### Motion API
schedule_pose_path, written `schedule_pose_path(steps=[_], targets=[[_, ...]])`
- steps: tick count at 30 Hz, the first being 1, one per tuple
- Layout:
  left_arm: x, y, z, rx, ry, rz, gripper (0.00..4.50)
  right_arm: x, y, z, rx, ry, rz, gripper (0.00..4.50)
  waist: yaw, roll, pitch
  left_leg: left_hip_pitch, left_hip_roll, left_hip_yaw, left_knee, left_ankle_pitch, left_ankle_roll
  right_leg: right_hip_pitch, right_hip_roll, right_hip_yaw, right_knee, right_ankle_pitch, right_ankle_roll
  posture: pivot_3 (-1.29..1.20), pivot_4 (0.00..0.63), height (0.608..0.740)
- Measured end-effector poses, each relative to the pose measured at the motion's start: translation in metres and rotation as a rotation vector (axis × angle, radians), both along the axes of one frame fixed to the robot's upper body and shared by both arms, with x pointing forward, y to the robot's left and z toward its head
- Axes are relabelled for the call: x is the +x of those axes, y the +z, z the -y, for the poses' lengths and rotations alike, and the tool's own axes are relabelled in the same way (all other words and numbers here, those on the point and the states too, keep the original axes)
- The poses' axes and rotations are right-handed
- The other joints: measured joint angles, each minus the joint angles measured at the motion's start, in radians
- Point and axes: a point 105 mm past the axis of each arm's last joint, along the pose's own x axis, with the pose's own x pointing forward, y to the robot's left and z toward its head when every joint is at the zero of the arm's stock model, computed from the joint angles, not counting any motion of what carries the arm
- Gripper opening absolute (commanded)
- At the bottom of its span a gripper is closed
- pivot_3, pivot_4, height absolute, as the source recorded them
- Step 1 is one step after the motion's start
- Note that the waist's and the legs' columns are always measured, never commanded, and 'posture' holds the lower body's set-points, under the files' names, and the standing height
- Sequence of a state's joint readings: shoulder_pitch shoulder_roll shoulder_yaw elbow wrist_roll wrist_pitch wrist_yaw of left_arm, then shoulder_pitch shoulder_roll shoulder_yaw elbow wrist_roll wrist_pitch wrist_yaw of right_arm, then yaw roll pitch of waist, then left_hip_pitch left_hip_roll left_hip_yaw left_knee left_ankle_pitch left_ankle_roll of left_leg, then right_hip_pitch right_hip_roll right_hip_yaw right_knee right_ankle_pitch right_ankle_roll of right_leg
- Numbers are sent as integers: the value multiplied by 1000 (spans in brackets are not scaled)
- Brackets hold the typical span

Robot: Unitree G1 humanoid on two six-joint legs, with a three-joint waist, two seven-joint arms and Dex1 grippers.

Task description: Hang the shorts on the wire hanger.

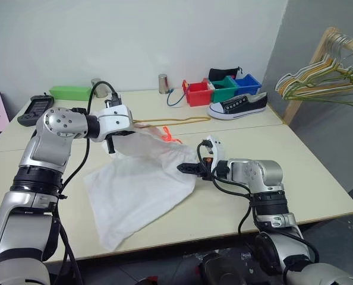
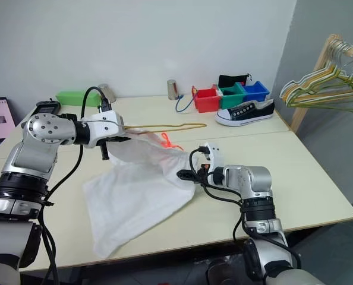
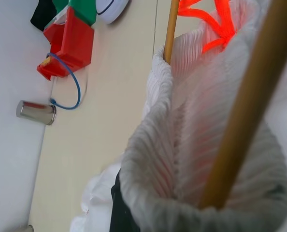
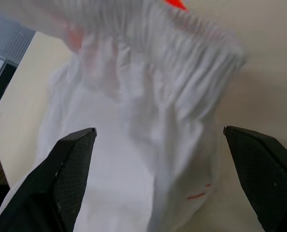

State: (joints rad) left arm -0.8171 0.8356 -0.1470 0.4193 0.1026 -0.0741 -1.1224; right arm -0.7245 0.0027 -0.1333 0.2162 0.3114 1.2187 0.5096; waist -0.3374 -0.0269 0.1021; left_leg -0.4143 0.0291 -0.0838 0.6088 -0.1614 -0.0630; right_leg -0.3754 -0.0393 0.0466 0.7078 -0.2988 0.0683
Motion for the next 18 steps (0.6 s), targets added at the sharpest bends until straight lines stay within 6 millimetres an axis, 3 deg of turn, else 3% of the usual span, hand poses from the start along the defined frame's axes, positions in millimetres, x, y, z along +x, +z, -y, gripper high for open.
schedule_pose_path(steps=[4,18], targets=[[0,-2,-1,1,2,-3,0,8,5,7,26,-47,1,3957,1,0,0,-1,0,0,0,0,0,0,0,0,-1,0,0,-249,13,740],[1,-1,-1,12,0,14,0,6,10,4,62,-33,2,587,3,0,0,-1,0,0,0,0,0,0,0,0,-1,0,0,-244,16,740]])
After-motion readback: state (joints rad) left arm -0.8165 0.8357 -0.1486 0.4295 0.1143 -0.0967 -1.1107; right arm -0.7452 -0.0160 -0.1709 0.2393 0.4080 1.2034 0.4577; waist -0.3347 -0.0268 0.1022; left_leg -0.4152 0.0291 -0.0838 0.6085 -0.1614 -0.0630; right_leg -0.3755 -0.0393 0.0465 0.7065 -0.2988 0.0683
